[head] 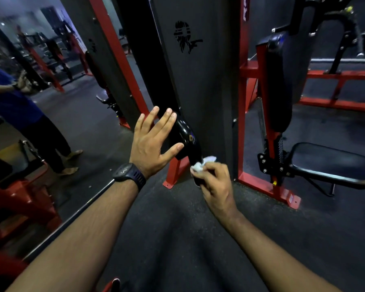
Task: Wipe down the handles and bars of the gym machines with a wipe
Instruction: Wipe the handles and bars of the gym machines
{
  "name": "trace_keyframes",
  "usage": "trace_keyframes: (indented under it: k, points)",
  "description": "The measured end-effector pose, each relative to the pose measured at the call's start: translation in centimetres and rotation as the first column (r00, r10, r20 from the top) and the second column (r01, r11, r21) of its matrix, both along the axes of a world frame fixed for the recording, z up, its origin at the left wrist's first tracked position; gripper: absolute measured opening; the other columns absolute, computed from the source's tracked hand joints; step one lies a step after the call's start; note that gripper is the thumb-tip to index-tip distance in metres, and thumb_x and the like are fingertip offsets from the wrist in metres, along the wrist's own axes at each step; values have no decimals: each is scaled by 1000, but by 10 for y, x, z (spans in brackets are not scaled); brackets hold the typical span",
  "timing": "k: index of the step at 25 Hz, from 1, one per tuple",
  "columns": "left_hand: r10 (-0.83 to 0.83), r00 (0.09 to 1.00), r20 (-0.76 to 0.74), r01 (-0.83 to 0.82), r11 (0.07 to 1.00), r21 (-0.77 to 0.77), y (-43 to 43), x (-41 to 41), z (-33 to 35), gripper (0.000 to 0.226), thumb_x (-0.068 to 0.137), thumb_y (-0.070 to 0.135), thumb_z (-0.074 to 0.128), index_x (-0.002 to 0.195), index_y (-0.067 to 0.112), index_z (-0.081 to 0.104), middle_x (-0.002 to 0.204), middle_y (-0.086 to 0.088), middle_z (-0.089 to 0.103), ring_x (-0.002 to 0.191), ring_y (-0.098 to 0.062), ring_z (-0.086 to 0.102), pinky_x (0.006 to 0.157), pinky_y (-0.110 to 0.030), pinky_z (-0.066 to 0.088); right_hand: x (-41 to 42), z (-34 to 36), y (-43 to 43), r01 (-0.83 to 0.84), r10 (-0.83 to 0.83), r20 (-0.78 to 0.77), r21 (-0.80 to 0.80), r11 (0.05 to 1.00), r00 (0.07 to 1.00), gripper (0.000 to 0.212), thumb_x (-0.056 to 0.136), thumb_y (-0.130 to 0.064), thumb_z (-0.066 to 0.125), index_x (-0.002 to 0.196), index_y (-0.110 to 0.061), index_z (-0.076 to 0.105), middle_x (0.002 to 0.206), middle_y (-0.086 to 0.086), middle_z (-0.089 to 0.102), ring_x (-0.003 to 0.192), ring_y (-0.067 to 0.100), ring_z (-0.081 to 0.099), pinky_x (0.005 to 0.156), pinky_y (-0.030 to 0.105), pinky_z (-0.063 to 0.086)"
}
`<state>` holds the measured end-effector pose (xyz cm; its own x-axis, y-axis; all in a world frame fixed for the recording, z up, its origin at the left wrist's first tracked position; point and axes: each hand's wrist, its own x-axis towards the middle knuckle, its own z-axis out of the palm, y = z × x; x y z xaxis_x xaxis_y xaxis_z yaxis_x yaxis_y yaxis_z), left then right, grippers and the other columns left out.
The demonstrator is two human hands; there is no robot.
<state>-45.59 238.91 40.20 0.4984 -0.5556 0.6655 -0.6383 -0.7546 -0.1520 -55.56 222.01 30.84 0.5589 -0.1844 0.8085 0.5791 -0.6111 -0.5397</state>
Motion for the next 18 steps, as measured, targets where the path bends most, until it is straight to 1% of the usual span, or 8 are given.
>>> trace_keyframes:
  k: [2,4,8,11,13,15,16,18]
  points:
    - [-28,998,59,26,999,38,3,8,0,68,95,58,38,146,13,43,152,-3,40,145,-28,25,115,-57,19,11,8,1,60,-53,94,-73,996,994,16,83,-4,74,99,-6,76,99,1,56,88,21,52,85,20,43]
    - [-69,993,98,65,997,48,5,15,-2,67,95,58,40,146,15,42,152,-2,41,144,-28,27,115,-58,20,18,18,4,126,-117,139,-56,990,983,17,84,-3,73,100,-7,75,99,2,55,87,21,51,91,17,37]
    - [-161,974,159,148,985,87,10,30,-3,63,96,57,39,147,19,37,151,-2,43,143,-30,29,115,-58,19,8,-12,18,232,-231,27,-43,972,973,30,76,7,77,96,-13,67,99,-2,51,85,20,47,88,21,41]
    - [-203,960,194,194,979,67,6,40,-7,63,96,54,41,147,18,37,151,-3,42,143,-29,28,116,-56,15,20,-8,15,252,-252,12,35,967,968,31,76,9,70,97,-14,67,98,-2,52,87,18,46,89,13,35]
    - [-232,946,228,226,973,53,5,47,-10,60,97,52,41,146,17,40,150,-2,43,143,-29,28,116,-55,14,17,-12,22,297,-291,-67,129,946,954,37,75,8,65,99,-19,63,101,-4,51,90,15,46,91,22,41]
    - [-266,930,255,258,964,68,4,52,-10,59,97,52,41,145,17,42,150,-1,44,142,-29,30,114,-57,16,9,-23,30,335,-311,-159,157,929,937,35,74,10,65,96,-18,63,100,-7,50,90,17,48,86,39,48]
    - [-281,924,259,271,960,73,3,55,-10,59,97,52,41,145,17,42,150,-1,44,142,-29,30,114,-58,17,9,-23,30,342,-316,-166,166,925,934,31,76,8,65,96,-16,64,100,-8,50,90,17,48,86,40,49]
    - [-295,916,271,290,955,59,1,59,-12,59,97,50,43,145,17,42,150,-2,44,142,-29,29,113,-60,19,16,-14,21,352,-340,-101,146,925,935,28,80,2,64,99,-18,63,102,-6,49,91,17,47,95,24,42]
